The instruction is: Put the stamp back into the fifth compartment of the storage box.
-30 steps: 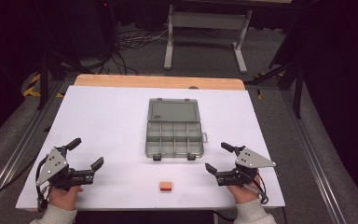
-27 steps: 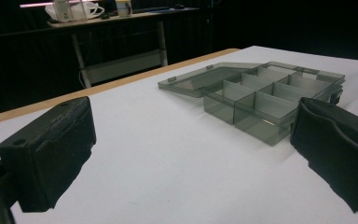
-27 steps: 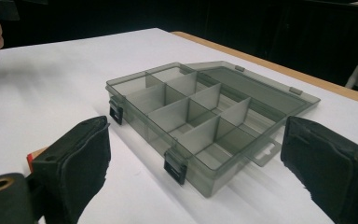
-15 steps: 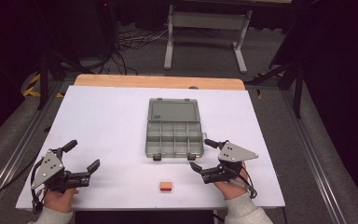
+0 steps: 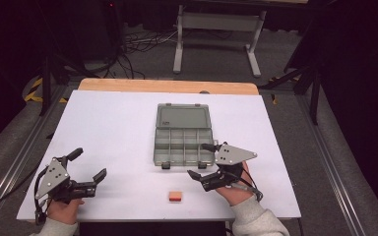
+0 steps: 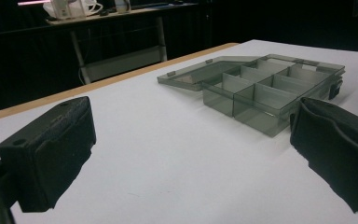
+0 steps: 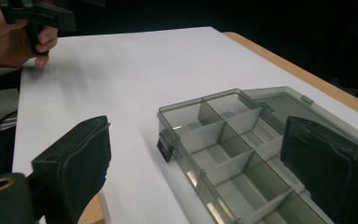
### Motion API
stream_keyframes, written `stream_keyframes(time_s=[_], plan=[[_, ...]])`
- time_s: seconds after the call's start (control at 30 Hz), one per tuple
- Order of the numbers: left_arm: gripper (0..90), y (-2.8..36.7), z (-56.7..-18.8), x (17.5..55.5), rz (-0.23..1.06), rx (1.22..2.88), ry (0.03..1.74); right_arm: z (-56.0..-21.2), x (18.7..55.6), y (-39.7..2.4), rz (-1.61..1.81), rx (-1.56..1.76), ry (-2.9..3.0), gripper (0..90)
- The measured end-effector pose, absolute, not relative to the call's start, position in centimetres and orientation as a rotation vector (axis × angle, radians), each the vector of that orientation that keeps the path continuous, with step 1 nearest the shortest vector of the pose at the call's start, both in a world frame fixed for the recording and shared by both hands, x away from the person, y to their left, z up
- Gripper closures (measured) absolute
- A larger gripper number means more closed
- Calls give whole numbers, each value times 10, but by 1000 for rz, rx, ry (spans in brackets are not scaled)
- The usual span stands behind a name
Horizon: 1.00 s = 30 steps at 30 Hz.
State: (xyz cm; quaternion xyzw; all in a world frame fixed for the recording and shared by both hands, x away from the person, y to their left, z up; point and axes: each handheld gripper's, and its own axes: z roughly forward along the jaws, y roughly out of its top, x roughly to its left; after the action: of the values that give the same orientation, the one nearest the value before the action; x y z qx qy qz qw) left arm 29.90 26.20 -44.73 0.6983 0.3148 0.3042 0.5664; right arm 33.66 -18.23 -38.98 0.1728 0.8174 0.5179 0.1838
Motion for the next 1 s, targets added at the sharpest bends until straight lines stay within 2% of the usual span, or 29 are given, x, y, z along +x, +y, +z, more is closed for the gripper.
stream_keyframes(time_s=[0.67,1.0], plan=[[8,262,-447,299,712,1637,740,-381,348,-139,1464,355,2476,91],[8,262,-447,299,712,1638,737,-382,350,-121,1340,244,2649,143]])
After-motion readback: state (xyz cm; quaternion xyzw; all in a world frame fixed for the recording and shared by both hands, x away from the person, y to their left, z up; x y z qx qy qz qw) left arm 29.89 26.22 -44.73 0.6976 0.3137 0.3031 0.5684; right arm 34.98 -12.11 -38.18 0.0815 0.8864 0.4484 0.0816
